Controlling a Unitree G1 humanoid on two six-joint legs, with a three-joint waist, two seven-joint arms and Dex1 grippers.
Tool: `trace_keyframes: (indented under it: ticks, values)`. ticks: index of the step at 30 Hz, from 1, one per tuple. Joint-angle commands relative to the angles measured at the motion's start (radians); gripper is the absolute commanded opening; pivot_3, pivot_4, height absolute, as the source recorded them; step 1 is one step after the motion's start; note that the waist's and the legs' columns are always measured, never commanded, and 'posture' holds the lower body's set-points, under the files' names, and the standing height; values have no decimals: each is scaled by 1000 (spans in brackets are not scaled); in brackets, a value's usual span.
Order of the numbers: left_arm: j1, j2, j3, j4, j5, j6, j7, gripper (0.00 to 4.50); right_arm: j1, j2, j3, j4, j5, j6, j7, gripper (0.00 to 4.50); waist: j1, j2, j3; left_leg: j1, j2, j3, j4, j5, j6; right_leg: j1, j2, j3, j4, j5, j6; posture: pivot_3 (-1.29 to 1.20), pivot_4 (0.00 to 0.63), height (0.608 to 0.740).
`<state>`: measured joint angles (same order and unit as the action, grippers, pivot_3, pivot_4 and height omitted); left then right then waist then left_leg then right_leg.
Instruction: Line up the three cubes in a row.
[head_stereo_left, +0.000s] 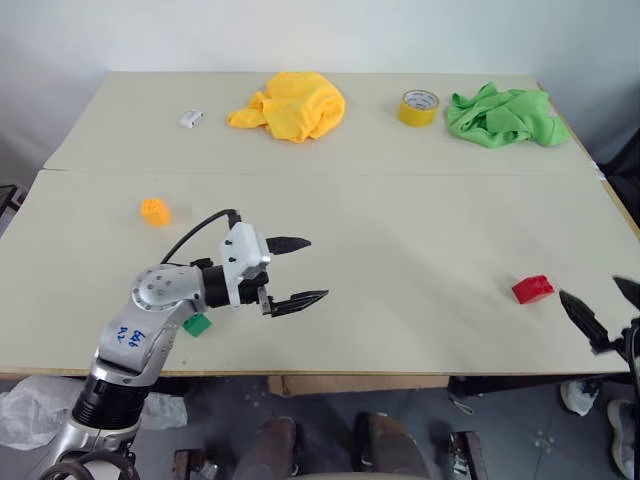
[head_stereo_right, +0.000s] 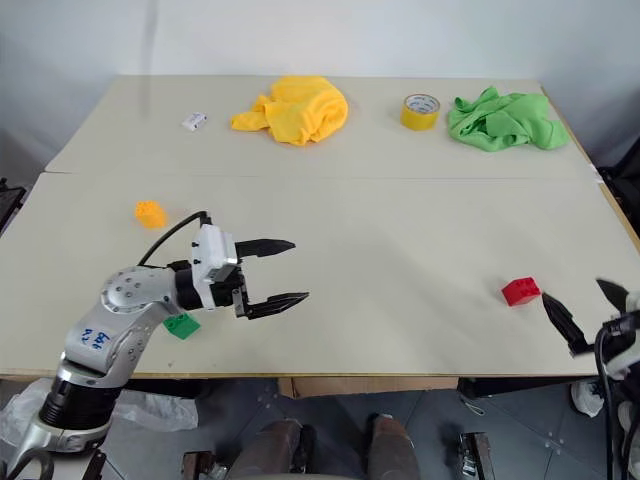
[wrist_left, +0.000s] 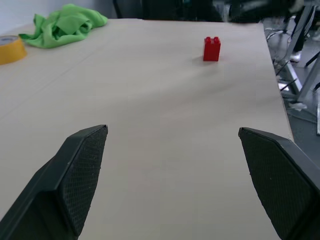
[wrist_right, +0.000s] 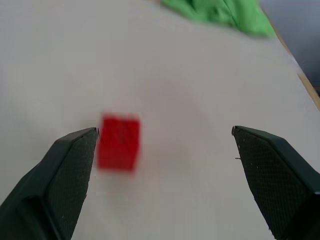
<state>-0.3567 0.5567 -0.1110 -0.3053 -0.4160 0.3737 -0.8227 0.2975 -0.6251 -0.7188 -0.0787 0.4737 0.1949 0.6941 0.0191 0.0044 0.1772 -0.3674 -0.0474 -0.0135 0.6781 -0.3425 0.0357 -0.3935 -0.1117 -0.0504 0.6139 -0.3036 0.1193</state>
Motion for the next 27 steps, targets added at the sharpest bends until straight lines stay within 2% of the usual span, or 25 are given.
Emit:
trace_keyframes:
  ticks: [1,4,7,8,13,18,24,27]
  values:
    - [-15,-20,-40,-2,46,-15,11,4476,8,-11,-38,-30,9,-3,-19,4500,-6,2,-1,0,0,0,0,0,0,0,0,1,0,0,0,0,150,740]
    - [-23,-41,-53,13,56,-12,8,4476,-27,-74,-13,-105,44,114,-38,4500,-7,3,-1,1,1,0,1,1,-1,0,0,1,-1,0,0,0,150,740]
    - [-33,-61,-45,27,57,-25,9,4476,-144,-254,44,-182,93,462,-121,4500,-14,7,-1,0,1,1,3,1,0,0,-1,2,-1,0,1,0,150,740]
    - [-35,-63,-41,27,54,-24,7,4476,-164,-302,67,-188,77,516,-126,4500,-13,8,-1,0,0,1,4,1,1,0,-1,2,-1,1,1,0,150,740]
    - [-38,-64,-41,31,71,-43,-5,4476,-287,-425,166,-170,104,769,-143,4500,17,7,-1,-3,2,-5,3,2,-2,-1,0,-3,-2,-1,-1,0,150,740]
    - [-19,-63,-42,9,75,-40,-2,4476,-329,-465,281,-121,71,842,-113,4500,28,7,-1,-4,-1,-4,4,2,1,-1,-3,-2,-2,1,2,0,150,740]
    - [-2,-50,-43,-14,83,-36,0,4476,-389,-458,377,-34,17,828,-104,4500,26,7,-1,-4,-2,-3,4,2,2,0,-3,-2,-4,1,2,0,150,740]
    - [-3,-48,-37,-16,86,-36,5,4500,-400,-452,394,-16,3,795,-82,3909,25,7,-1,-4,-2,-3,4,2,2,0,-2,-2,-4,1,2,0,150,740]
